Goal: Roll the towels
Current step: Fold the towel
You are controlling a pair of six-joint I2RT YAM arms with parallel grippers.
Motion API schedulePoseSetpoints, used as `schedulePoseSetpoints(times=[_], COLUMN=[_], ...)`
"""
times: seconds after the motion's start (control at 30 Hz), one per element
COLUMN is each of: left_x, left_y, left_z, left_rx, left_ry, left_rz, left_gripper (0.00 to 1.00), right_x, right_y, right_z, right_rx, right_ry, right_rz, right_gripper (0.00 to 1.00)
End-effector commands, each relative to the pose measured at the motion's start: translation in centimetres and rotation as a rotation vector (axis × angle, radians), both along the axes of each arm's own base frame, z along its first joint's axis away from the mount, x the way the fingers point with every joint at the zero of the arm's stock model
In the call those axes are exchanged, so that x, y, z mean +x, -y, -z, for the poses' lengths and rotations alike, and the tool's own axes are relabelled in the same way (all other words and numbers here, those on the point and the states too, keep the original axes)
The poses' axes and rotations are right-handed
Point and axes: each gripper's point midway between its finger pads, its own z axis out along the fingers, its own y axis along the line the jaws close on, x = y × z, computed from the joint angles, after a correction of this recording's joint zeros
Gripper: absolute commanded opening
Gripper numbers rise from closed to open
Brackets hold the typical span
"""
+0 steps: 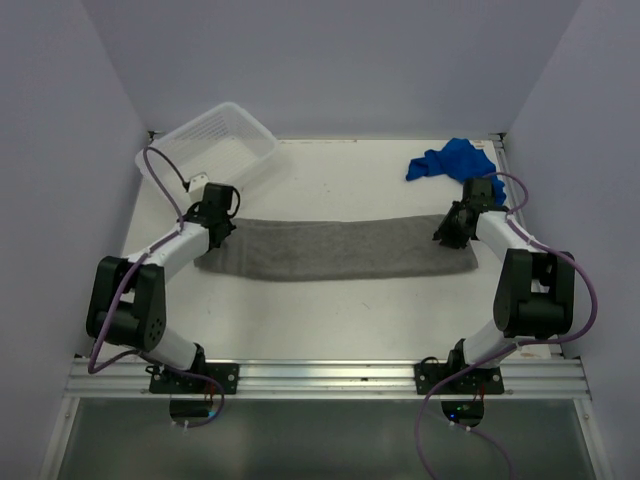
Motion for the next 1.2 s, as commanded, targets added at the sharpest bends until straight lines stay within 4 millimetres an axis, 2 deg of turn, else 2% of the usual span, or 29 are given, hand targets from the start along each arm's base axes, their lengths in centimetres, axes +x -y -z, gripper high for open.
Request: schedulePoseSetpoints(times=[0.0,0.1,0.13,0.17,0.27,0.37,0.47,0.6,0.7,0.77,0.97,1.03,1.17], left_x=[1.2,1.3,1.4,1.2,1.1,1.3,1.9,2.5,2.5,2.3,1.7,1.9,1.6], left_y=[-1.0,-1.0,-1.0,-1.0,-1.0,-0.5,0.1,1.2,2.6,3.6,4.5,4.6,3.9], left_z=[0.9,2.5,2.7,3.1,3.2,1.6,-1.3,-5.7,-8.9,-10.1,-15.2,-16.5,-17.0], left_rx=[0.057,0.063,0.062,0.064,0.063,0.031,-0.001,-0.049,-0.086,-0.081,-0.028,0.001,0.062], left_ry=[-0.014,-0.048,-0.053,-0.065,-0.075,-0.026,0.038,0.115,0.195,0.232,0.296,0.306,0.296], left_rz=[-0.030,-0.030,-0.030,-0.033,-0.040,-0.023,0.002,0.059,0.142,0.194,0.308,0.349,0.364], left_gripper=[0.00,0.14,0.26,0.32,0.43,0.52,0.63,0.75,0.79,0.81,0.85,0.85,0.86], right_x=[1.1,0.9,0.9,1.0,1.0,1.0,1.2,0.6,0.7,0.7,0.8,0.7,0.4], right_y=[0.1,0.5,0.8,1.2,2.5,5.0,6.8,8.5,9.0,9.2,10.1,10.3,10.3], right_z=[-1.6,-2.1,-2.3,-2.5,-2.8,-3.2,-3.1,-1.5,0.0,1.2,2.4,2.5,3.2], right_rx=[-0.014,-0.045,-0.056,-0.077,-0.102,-0.131,-0.140,-0.221,-0.243,-0.249,-0.295,-0.307,-0.308], right_ry=[0.037,0.034,0.033,0.034,0.031,0.041,0.048,-0.031,-0.043,-0.064,-0.099,-0.101,-0.118], right_rz=[-0.008,-0.012,-0.010,-0.005,0.007,0.055,0.087,0.072,0.072,0.069,0.068,0.064,0.051], right_gripper=[0.27,0.31,0.34,0.34,0.34,0.36,0.42,0.47,0.49,0.49,0.50,0.50,0.52])
